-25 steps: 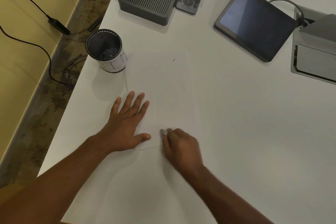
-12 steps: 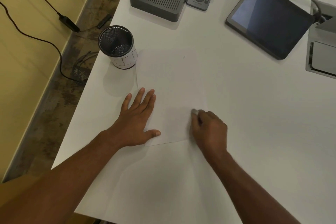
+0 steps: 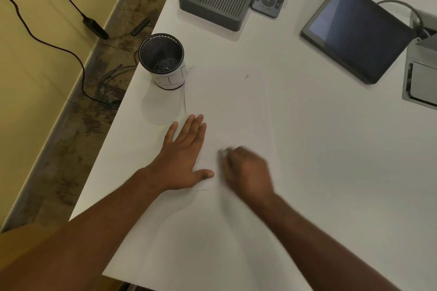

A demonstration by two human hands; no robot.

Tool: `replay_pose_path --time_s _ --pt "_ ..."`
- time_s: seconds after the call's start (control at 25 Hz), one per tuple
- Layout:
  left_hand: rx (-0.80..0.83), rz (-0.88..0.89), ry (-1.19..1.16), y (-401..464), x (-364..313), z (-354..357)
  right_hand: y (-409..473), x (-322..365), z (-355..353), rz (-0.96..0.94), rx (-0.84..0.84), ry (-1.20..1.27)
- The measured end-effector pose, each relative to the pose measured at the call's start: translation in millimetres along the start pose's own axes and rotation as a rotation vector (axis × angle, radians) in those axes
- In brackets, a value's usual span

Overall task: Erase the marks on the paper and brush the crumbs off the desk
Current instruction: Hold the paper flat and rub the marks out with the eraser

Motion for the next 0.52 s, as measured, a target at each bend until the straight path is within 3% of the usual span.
replay_pose_path --time_s 0.08,0.24,0.52 --pt "0.007 -0.003 -0.006 -1 1 1 -4 30 22 -0.180 0.095 -0.014" --pt "0.032 -0.011 -0.027 0 0 -1 37 -28 -10 0.103 -0.075 0.069" --pt "0.046 -0.063 -0.021 -19 27 -5 30 -37 0 0.153 -0.014 0.182"
Point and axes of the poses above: each hand's wrist, its own y-axis towards the middle knuckle, its own z-axis out of the palm, x = y × z, the point moved 8 cm from there along y, towards the middle knuckle, and after that the axes turned 11 degrees about x, right-handed, at the moved point
